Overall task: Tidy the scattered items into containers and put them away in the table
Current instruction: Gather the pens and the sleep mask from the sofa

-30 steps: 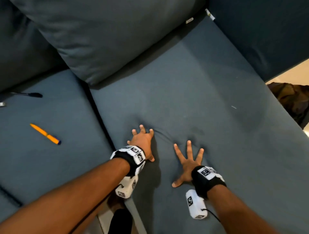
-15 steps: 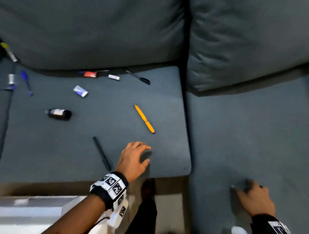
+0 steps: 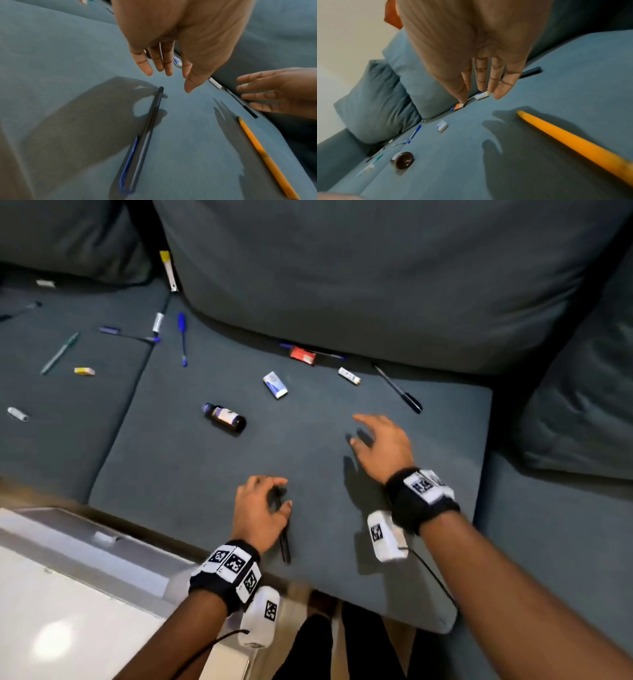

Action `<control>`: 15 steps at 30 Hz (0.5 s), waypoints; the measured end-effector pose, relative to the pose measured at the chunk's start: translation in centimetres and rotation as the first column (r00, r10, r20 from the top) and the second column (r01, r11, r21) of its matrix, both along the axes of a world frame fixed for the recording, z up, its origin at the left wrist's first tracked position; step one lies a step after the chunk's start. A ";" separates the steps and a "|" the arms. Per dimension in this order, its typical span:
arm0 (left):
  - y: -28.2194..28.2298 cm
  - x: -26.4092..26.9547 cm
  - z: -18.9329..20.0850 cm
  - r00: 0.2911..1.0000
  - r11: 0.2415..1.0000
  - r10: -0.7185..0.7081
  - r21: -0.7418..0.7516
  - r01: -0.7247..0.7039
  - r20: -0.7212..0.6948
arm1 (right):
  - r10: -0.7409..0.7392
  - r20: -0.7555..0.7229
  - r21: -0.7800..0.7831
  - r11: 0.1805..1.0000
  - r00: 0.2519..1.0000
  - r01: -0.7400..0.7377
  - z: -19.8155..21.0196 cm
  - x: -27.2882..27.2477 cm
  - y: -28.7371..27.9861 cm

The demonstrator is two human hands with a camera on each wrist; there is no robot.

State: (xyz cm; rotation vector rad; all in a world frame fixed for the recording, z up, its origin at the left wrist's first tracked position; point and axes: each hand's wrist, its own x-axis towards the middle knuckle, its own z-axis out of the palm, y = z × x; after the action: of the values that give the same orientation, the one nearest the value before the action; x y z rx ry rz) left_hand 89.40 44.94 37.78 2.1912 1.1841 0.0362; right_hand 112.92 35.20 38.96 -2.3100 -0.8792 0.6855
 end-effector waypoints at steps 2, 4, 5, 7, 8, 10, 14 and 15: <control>1.2 0.5 -0.4 0.996 0.996 0.090 -0.012 -0.090 0.013 | 0.116 0.050 -0.060 0.992 0.992 -0.113 -0.4 2.0 4.3; 2.3 0.8 -0.7 0.987 0.987 0.160 -0.020 -0.159 0.020 | 0.170 0.131 -0.136 0.979 0.977 -0.152 -1.0 3.6 7.7; 2.7 0.8 -0.8 0.983 0.983 0.180 -0.024 -0.180 0.025 | 0.185 0.171 -0.178 0.972 0.968 -0.155 -1.3 4.3 8.9; 3.6 0.4 -1.1 0.976 0.977 0.213 -0.034 -0.212 0.037 | 0.229 0.224 -0.283 0.945 0.947 -0.162 -1.9 5.0 10.7; 4.0 0.2 -1.3 0.975 0.976 0.217 -0.036 -0.216 0.040 | 0.245 0.244 -0.339 0.928 0.938 -0.154 -2.0 5.2 11.2; 4.7 -0.6 -1.5 0.976 0.977 0.214 -0.017 -0.214 0.025 | 0.270 0.285 -0.417 0.899 0.920 -0.135 -2.4 4.9 11.6; 6.4 -2.9 -2.2 0.957 0.961 0.273 -0.022 -0.276 -0.100 | 0.339 0.370 -0.341 0.916 0.865 -0.213 -2.7 2.8 12.0; 6.6 -3.2 -2.1 0.952 0.959 0.275 -0.027 -0.281 -0.132 | 0.369 0.364 -0.313 0.913 0.855 -0.261 -2.8 2.1 12.4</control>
State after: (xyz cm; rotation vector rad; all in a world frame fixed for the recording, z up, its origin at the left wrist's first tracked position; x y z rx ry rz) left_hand 86.18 51.50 35.63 1.9957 1.5442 -0.0129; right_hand 115.05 47.59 36.14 -2.6222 -1.4750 0.4562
